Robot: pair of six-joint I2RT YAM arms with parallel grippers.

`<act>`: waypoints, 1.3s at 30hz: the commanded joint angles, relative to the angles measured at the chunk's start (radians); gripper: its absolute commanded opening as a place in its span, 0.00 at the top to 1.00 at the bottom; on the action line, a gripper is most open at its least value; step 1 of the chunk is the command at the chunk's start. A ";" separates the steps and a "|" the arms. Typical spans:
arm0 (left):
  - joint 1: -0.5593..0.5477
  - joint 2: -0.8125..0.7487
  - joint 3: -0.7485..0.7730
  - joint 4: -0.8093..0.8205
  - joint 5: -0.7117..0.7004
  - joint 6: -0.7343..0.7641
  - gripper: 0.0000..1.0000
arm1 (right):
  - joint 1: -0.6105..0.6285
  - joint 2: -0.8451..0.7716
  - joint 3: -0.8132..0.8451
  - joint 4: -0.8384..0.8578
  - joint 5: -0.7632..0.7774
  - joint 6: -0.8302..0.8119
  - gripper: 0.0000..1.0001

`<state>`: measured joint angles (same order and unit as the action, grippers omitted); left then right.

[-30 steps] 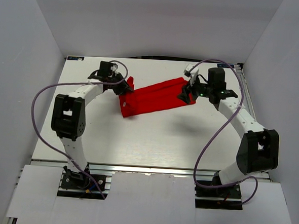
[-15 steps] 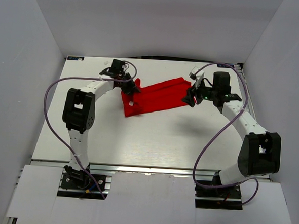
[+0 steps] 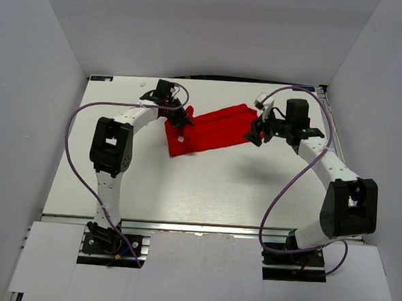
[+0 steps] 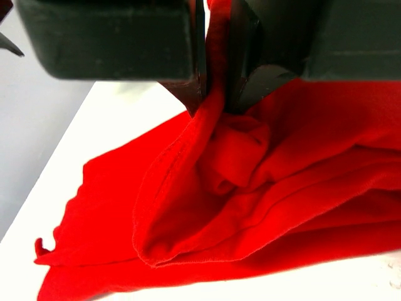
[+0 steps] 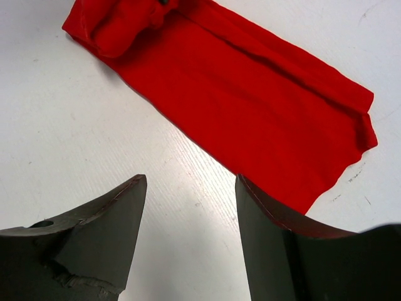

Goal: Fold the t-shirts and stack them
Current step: Fold the folded rectangular tshirt in 1/3 of the way

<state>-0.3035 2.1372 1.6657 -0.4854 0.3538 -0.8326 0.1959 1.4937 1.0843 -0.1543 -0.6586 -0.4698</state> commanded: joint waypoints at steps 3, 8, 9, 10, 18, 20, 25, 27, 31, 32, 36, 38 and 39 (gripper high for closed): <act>-0.014 0.047 0.046 -0.001 -0.012 -0.037 0.95 | -0.007 -0.039 -0.003 0.022 -0.018 0.014 0.34; -0.029 0.085 0.107 -0.001 0.022 -0.062 0.61 | -0.013 -0.047 -0.009 0.019 -0.018 0.010 0.34; -0.029 0.090 0.115 -0.001 0.025 -0.066 0.56 | -0.013 -0.049 -0.011 0.018 -0.016 0.010 0.35; -0.028 0.093 0.124 -0.001 0.028 -0.075 0.47 | -0.013 -0.050 -0.011 0.018 -0.018 0.010 0.34; -0.029 0.073 0.244 0.002 0.074 -0.111 0.02 | -0.015 -0.061 -0.017 0.007 -0.018 0.003 0.34; -0.029 0.061 0.253 0.005 0.086 -0.112 0.02 | -0.016 -0.059 -0.015 0.004 -0.030 0.000 0.34; -0.026 -0.017 0.264 0.010 0.094 -0.025 0.02 | -0.007 -0.040 0.005 -0.025 -0.140 -0.029 0.37; -0.017 -0.078 0.243 0.010 0.080 0.051 0.02 | 0.029 -0.004 0.028 -0.079 -0.194 -0.047 0.40; 0.029 -0.213 0.114 -0.007 -0.002 0.124 0.02 | 0.128 0.074 0.107 -0.139 -0.268 -0.053 0.51; 0.059 -0.245 0.038 -0.005 -0.015 0.131 0.02 | 0.179 0.107 0.123 -0.142 -0.269 -0.035 0.53; 0.147 -0.420 -0.144 -0.002 -0.062 0.168 0.02 | 0.313 0.192 0.178 -0.010 -0.184 0.104 0.62; 0.191 -0.527 -0.243 0.001 -0.078 0.177 0.02 | 0.370 0.274 0.244 0.031 -0.068 0.187 0.69; 0.207 -0.563 -0.276 0.002 -0.076 0.178 0.02 | 0.382 0.308 0.274 0.042 -0.038 0.206 0.69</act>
<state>-0.1455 1.7008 1.4849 -0.4747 0.3248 -0.7025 0.5274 1.7287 1.2545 -0.2077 -0.8055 -0.3916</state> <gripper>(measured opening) 0.979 0.315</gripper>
